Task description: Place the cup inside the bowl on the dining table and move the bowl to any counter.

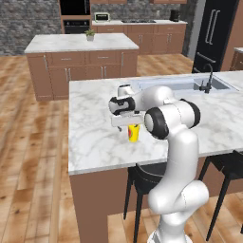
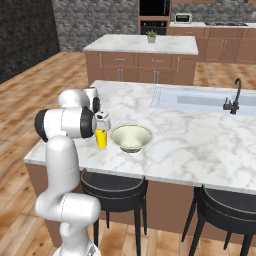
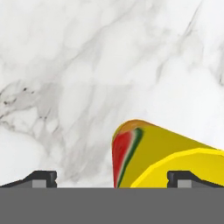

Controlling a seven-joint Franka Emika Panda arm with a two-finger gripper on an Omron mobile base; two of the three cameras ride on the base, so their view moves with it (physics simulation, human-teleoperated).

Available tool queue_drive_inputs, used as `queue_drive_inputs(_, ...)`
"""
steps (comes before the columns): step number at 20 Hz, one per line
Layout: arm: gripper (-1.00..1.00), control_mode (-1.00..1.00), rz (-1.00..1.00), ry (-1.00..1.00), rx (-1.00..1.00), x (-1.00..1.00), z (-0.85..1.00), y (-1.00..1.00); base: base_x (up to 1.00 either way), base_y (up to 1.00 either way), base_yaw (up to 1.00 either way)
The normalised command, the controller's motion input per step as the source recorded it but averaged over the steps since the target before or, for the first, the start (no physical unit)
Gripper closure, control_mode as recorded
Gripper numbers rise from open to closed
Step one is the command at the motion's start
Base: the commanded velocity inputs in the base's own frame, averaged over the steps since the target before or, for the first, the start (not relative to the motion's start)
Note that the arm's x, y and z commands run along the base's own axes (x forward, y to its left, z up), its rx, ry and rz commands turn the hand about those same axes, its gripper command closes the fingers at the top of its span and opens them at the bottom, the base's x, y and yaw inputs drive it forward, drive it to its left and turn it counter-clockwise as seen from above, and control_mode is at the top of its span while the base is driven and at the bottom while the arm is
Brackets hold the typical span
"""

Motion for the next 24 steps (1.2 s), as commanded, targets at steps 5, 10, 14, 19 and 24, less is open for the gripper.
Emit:
queue_drive_inputs(5, -1.0, -1.0, 0.0, 0.0, 0.0, 0.0, 0.0, 0.0, 0.0, 0.0, 0.0)
queue_drive_inputs(10, 1.0, -1.0, 0.0, 0.0, 0.0, 0.0, 0.0, 0.0, 0.0, 0.0, 0.0)
queue_drive_inputs(14, 1.0, -1.0, 0.0, 0.0, 0.0, 0.0, 0.0, 0.0, 0.0, 0.0, 0.0)
queue_drive_inputs(19, 1.0, -1.0, 0.0, 0.0, 0.0, 0.0, 0.0, 0.0, 0.0, 0.0, 0.0)
queue_drive_inputs(24, 1.0, -1.0, 0.0, 0.0, 0.0, -0.04, 0.12, 0.0, 0.0, 0.0, 0.0)
